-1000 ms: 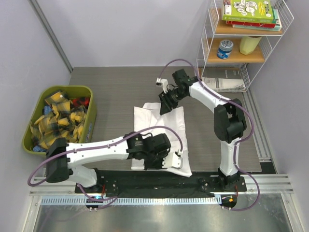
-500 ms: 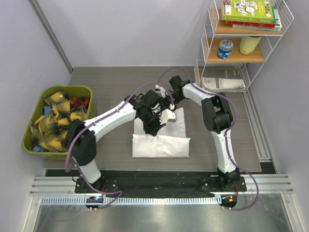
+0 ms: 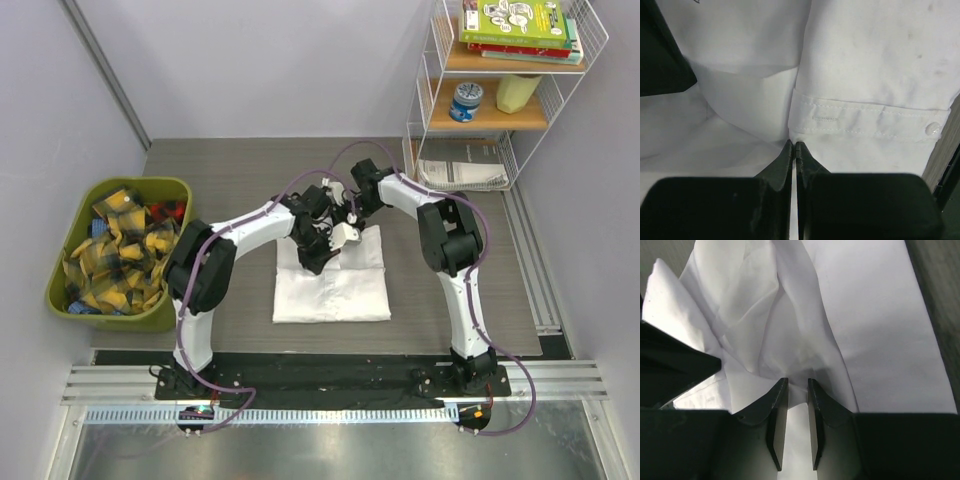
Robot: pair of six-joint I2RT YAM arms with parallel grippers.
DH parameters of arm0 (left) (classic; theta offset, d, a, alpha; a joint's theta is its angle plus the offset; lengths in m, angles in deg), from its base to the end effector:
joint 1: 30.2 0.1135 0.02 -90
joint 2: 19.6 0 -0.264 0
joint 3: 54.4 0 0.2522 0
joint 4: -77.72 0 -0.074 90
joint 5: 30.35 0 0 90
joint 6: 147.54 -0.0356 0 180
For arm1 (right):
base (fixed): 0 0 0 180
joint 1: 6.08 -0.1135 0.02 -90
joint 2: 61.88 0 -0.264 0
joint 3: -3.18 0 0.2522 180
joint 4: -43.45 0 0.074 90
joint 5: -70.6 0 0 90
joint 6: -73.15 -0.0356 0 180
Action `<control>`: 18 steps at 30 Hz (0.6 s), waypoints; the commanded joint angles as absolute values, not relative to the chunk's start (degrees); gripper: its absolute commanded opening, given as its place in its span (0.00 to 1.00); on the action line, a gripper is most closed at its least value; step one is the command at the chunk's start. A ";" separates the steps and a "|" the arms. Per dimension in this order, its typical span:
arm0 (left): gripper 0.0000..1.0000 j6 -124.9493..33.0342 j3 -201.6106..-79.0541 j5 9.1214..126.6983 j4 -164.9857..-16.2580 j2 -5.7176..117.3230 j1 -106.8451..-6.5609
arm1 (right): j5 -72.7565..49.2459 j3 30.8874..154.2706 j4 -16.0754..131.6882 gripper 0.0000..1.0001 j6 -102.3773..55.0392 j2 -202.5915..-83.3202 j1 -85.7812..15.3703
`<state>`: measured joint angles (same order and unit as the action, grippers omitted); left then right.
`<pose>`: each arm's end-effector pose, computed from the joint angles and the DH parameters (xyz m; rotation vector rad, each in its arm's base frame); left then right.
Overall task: Fold and stack the long sleeve shirts
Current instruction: Fold the shirt
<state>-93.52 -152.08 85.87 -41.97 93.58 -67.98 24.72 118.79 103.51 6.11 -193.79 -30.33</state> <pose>0.3009 -0.2531 0.1861 1.7637 2.2140 -0.6644 0.4109 0.2123 0.1424 -1.2060 2.4316 1.1022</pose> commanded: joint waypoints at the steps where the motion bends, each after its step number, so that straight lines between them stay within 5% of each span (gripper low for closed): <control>1: 0.01 -92.00 -147.89 87.60 -45.62 90.36 -70.36 | 26.30 113.47 105.38 0.28 7.75 -191.70 -30.86; 10: 0.03 -86.54 -135.84 88.65 -48.18 81.13 -74.59 | 31.22 103.69 104.58 0.32 5.30 -185.72 -31.31; 18: 0.44 -86.80 -141.02 92.25 -43.26 77.60 -74.68 | 31.50 117.91 110.21 0.45 3.36 -187.38 -29.37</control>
<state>-86.92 -136.78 88.34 -45.62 79.97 -74.87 31.67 110.57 108.26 4.03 -187.91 -30.22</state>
